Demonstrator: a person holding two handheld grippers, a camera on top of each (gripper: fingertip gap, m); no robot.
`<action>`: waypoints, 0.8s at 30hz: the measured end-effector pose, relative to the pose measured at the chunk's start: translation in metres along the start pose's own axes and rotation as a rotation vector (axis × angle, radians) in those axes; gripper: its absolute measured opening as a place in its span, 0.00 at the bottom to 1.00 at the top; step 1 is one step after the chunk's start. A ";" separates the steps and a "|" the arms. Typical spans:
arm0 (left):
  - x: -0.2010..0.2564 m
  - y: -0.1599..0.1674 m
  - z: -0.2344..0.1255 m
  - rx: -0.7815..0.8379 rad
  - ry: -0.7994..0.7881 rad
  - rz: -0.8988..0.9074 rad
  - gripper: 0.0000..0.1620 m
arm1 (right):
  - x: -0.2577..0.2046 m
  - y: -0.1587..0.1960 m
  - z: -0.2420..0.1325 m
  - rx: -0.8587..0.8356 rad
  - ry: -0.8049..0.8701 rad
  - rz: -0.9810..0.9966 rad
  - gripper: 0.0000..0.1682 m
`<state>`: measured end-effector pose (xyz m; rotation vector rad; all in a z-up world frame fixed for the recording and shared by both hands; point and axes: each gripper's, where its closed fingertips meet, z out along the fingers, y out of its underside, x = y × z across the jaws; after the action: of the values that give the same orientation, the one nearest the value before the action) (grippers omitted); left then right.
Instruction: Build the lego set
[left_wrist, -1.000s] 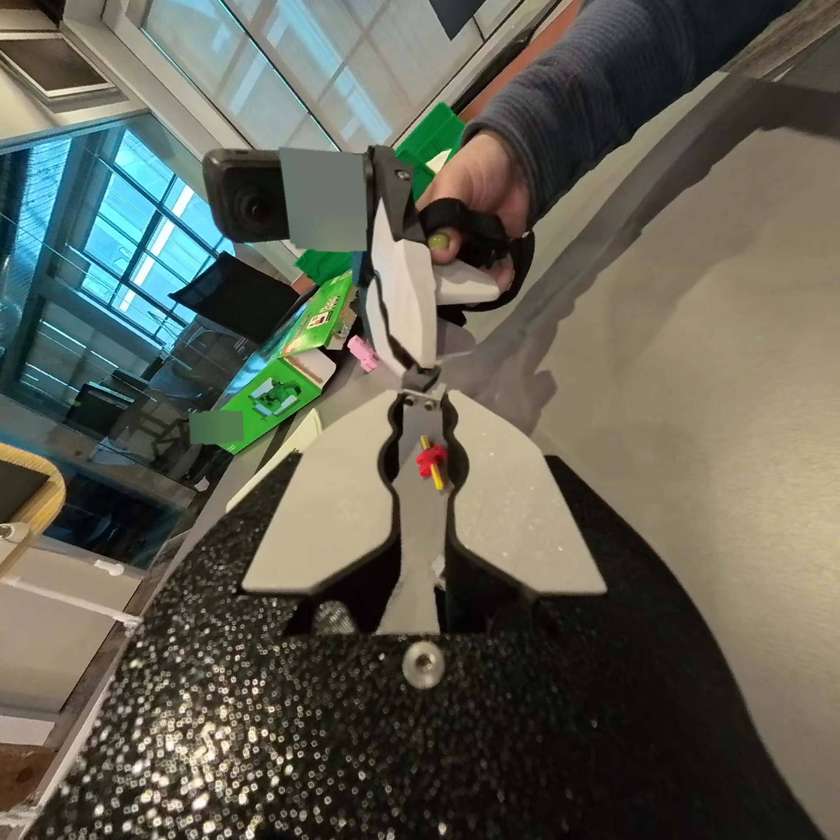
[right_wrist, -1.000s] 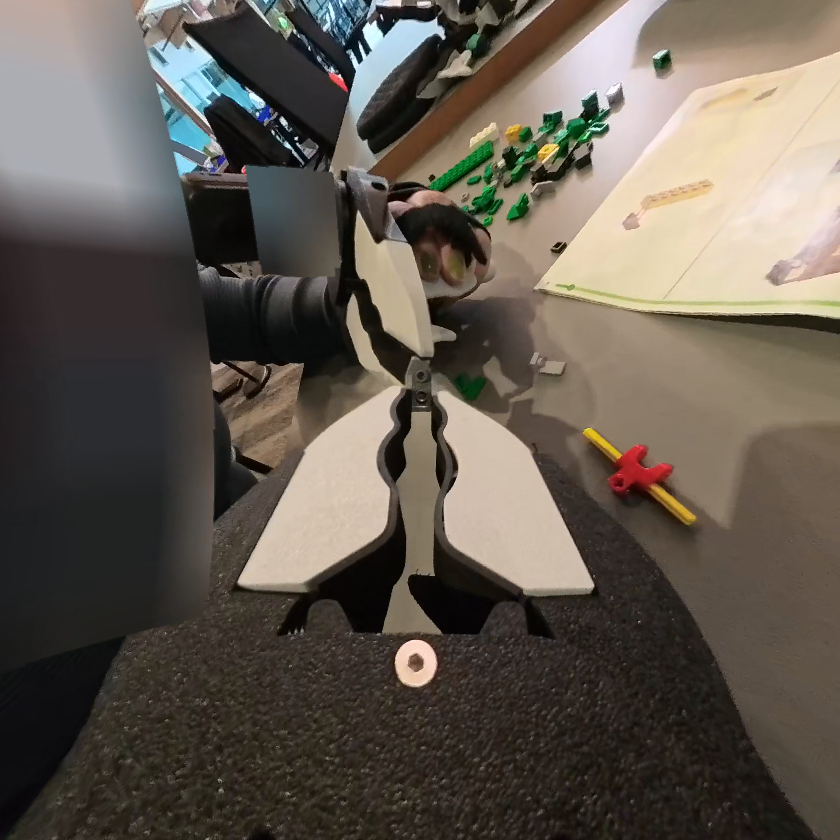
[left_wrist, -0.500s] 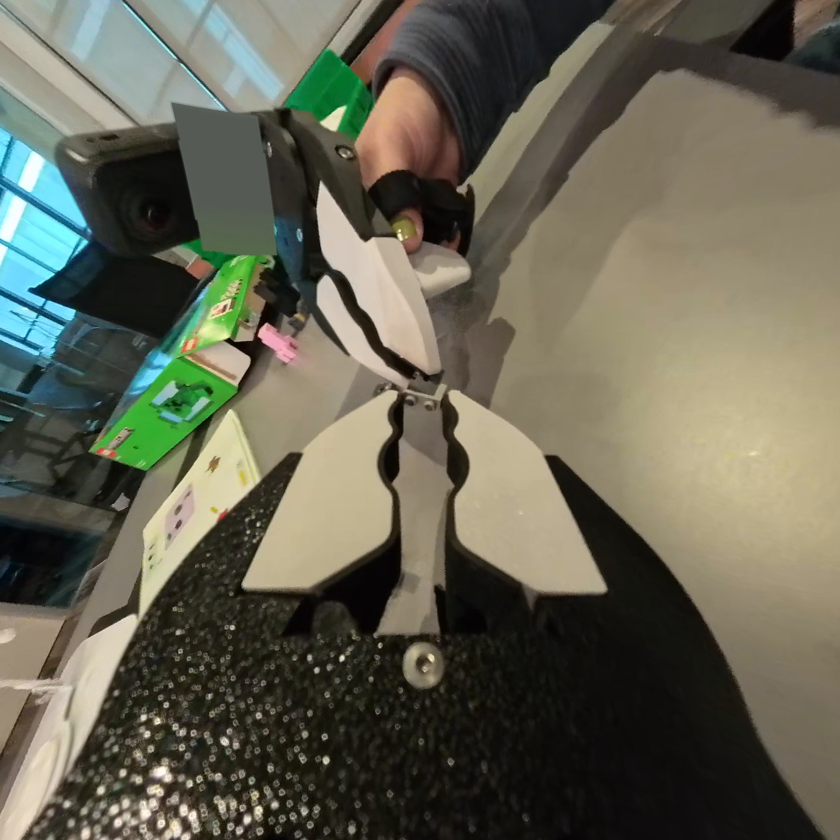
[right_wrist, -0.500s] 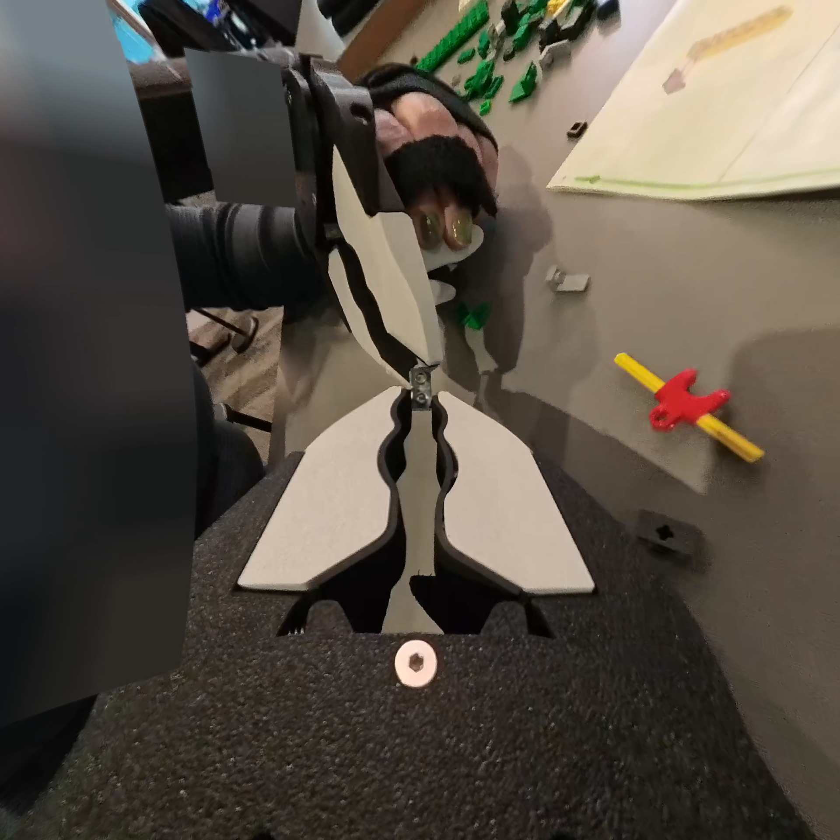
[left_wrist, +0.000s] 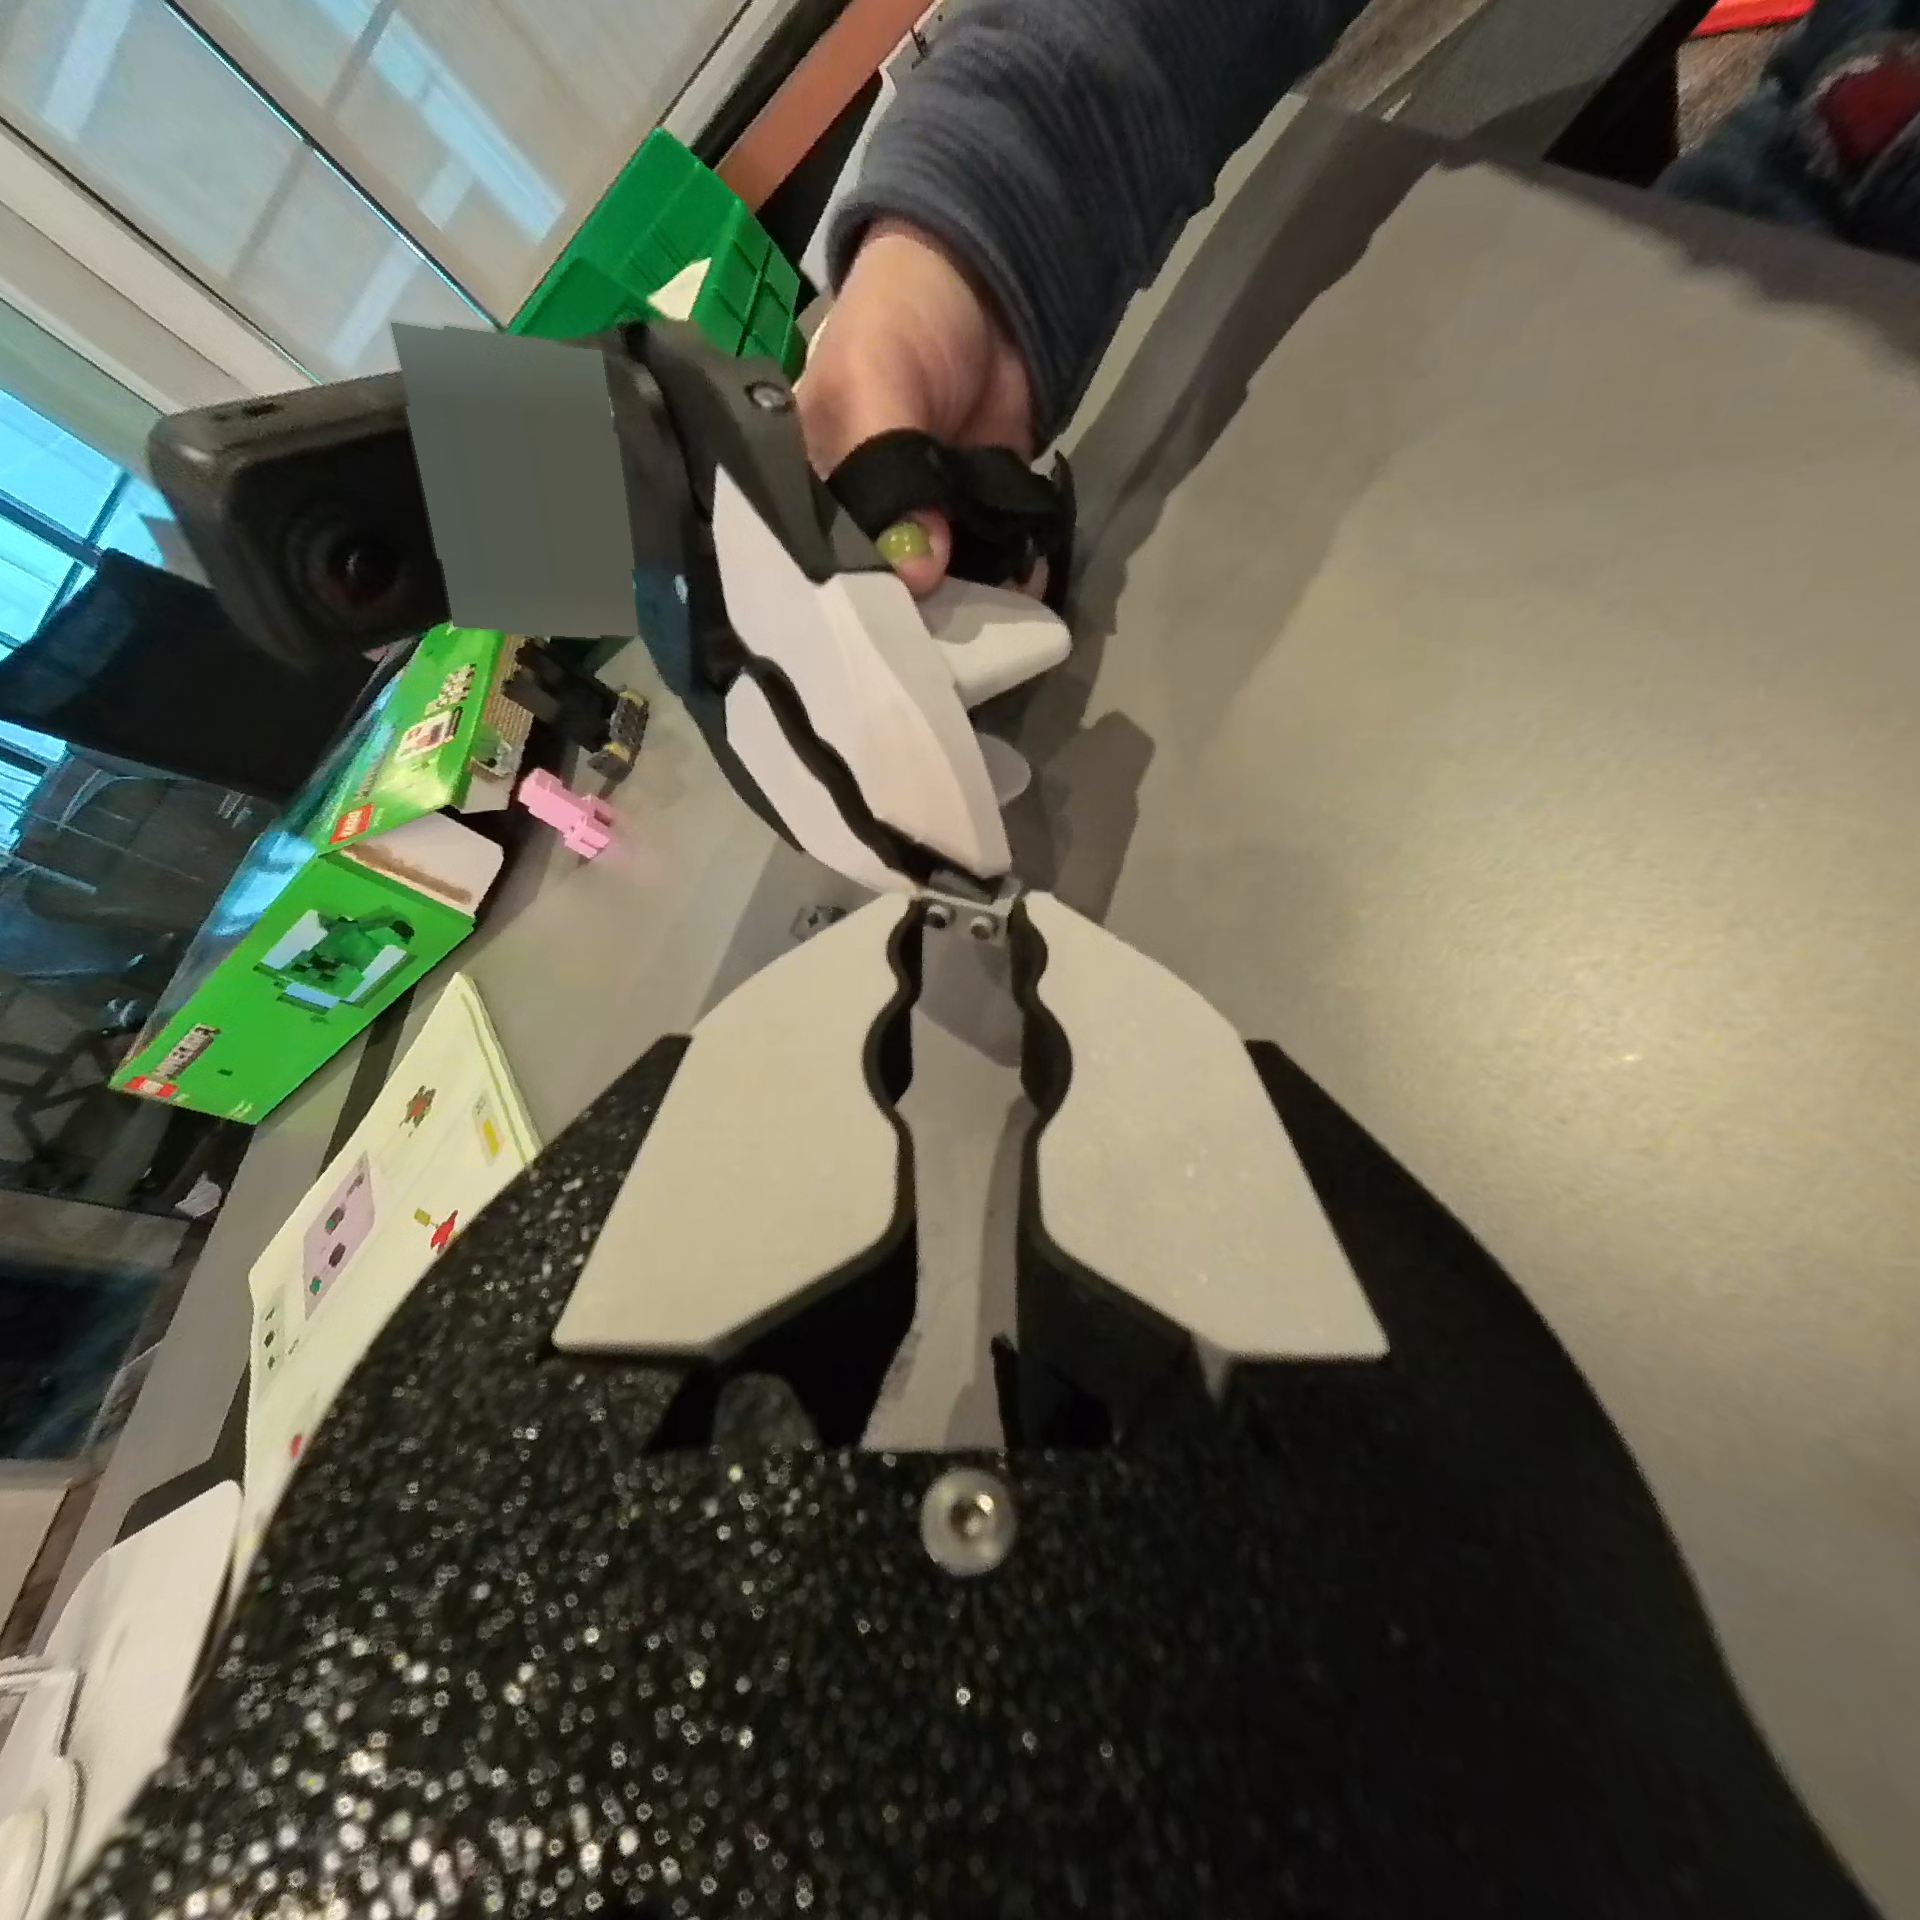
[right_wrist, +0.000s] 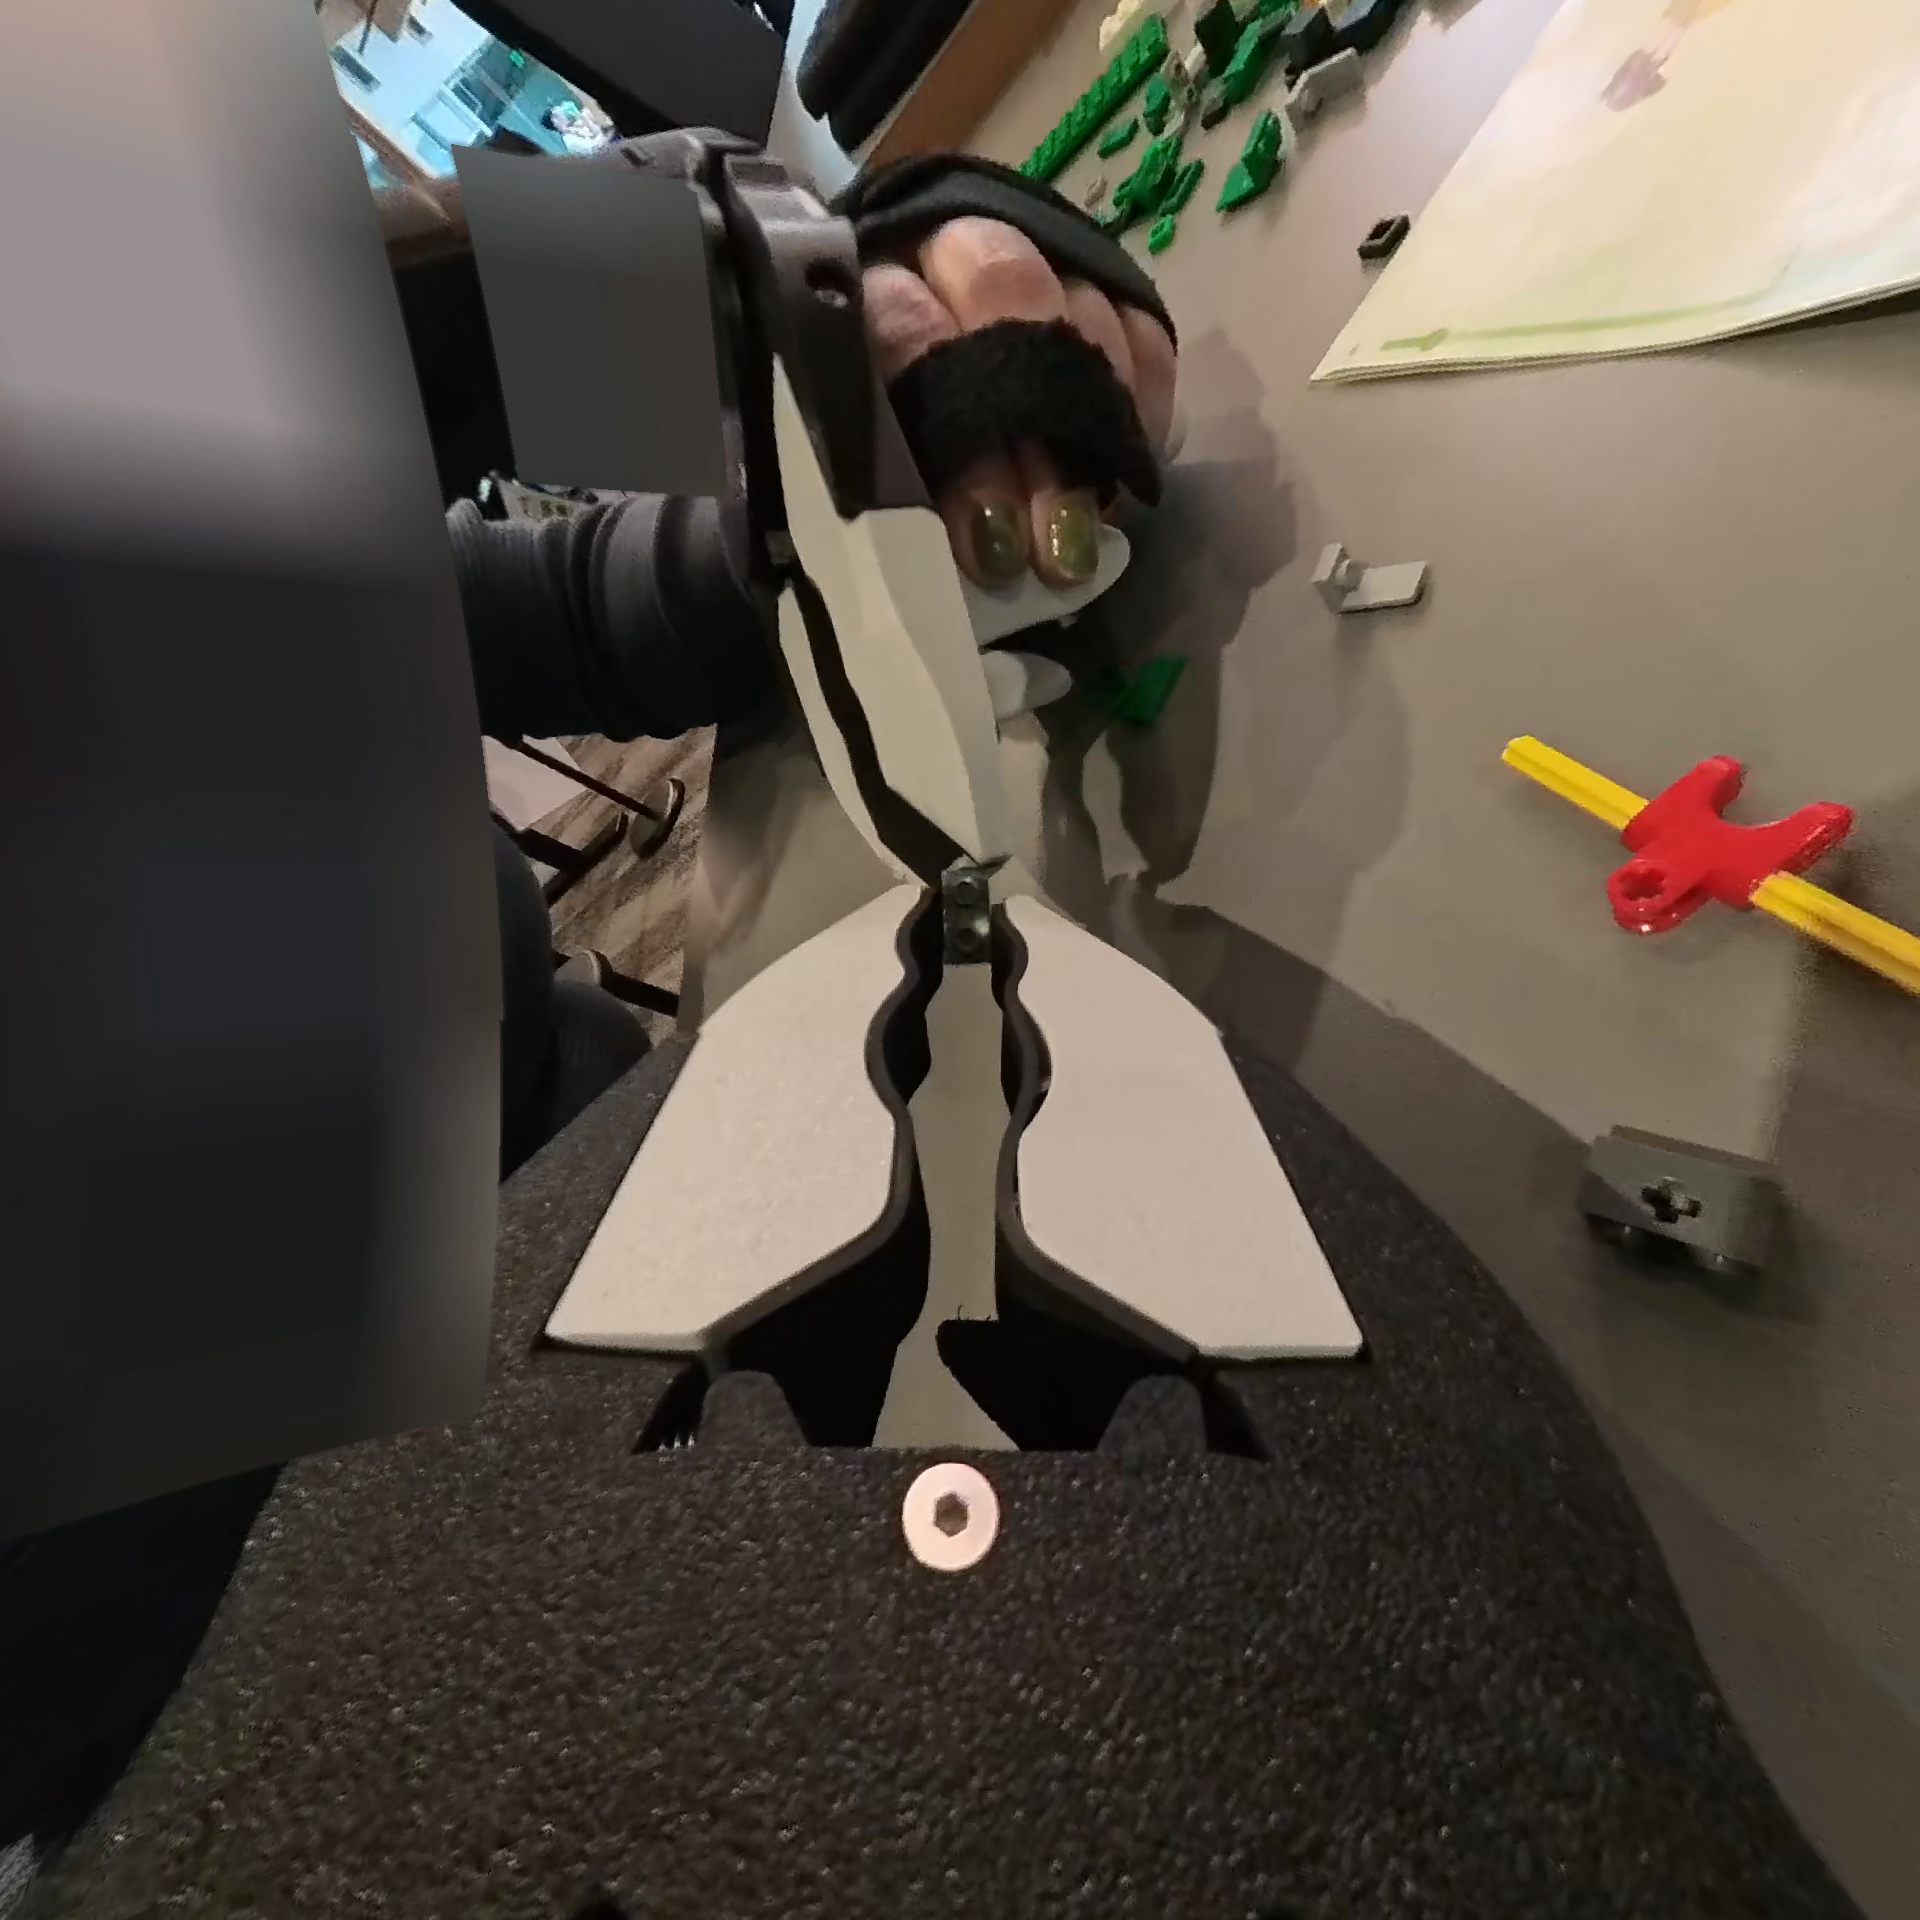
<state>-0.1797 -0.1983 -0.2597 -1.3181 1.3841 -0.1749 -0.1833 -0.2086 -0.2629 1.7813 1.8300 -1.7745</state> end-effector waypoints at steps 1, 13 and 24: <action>0.000 -0.001 0.000 0.006 0.000 -0.007 0.10 | -0.002 -0.001 0.000 0.006 -0.010 0.001 0.05; 0.006 0.003 0.003 -0.017 0.037 -0.007 0.10 | 0.002 0.007 -0.003 -0.049 0.023 -0.018 0.06; 0.011 0.009 0.005 -0.071 0.054 0.040 0.10 | 0.024 0.051 -0.033 -0.626 0.440 -0.321 0.06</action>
<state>-0.1779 -0.2006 -0.2745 -1.3516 1.4725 -0.1366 -0.1352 -0.1859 -0.3009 1.7556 2.5706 -0.7126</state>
